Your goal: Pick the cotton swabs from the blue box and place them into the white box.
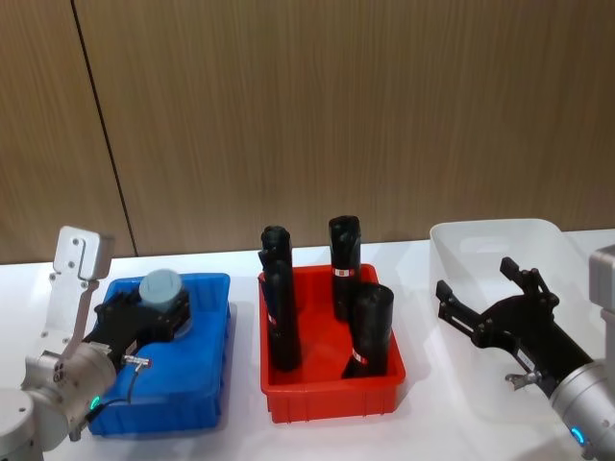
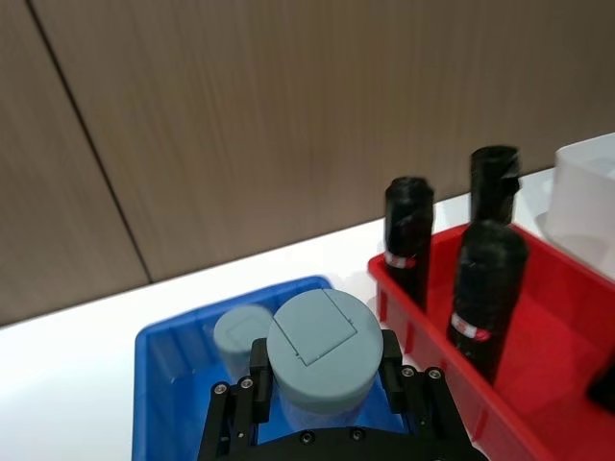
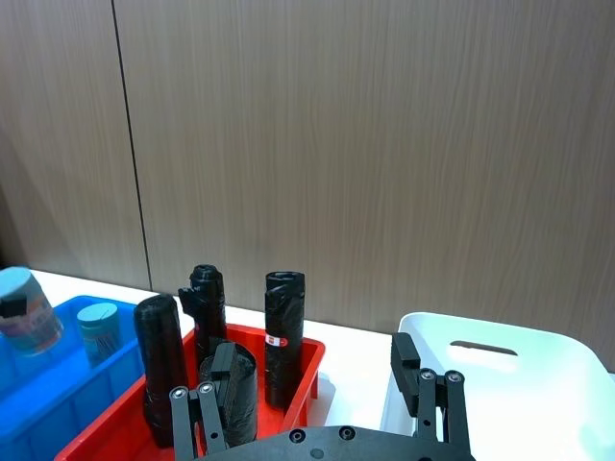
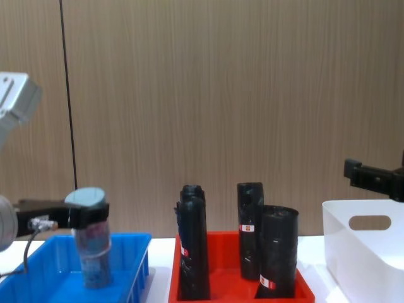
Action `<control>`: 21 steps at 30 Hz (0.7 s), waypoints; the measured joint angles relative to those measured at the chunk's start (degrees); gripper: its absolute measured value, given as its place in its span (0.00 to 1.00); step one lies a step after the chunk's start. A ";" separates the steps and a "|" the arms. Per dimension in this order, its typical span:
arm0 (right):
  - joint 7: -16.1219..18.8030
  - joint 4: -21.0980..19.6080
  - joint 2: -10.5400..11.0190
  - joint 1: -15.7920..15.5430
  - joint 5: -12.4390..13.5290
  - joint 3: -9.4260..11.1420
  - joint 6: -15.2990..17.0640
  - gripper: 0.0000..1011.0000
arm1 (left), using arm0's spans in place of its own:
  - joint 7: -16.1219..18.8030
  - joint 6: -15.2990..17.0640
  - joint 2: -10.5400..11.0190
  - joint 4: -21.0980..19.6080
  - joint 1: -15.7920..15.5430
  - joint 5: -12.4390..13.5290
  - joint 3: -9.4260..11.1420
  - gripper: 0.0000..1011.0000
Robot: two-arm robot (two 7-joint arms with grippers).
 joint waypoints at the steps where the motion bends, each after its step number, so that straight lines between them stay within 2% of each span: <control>1: 0.00 0.00 0.00 0.00 0.00 0.00 0.00 0.99 | -0.44 -0.25 0.12 -0.20 0.03 0.17 -0.03 0.65; 8: 0.00 0.00 0.00 0.00 0.00 0.00 0.00 0.99 | -5.94 -2.96 1.37 -2.88 0.17 1.51 -0.52 0.65; 15: 0.00 0.00 0.00 0.00 0.00 0.00 0.00 0.99 | -11.06 -4.83 2.24 -4.31 0.07 1.89 -0.86 0.65; 21: 0.00 0.00 0.00 0.00 0.00 0.00 0.00 0.99 | -16.97 -6.38 3.06 -5.24 -0.39 1.90 -1.11 0.65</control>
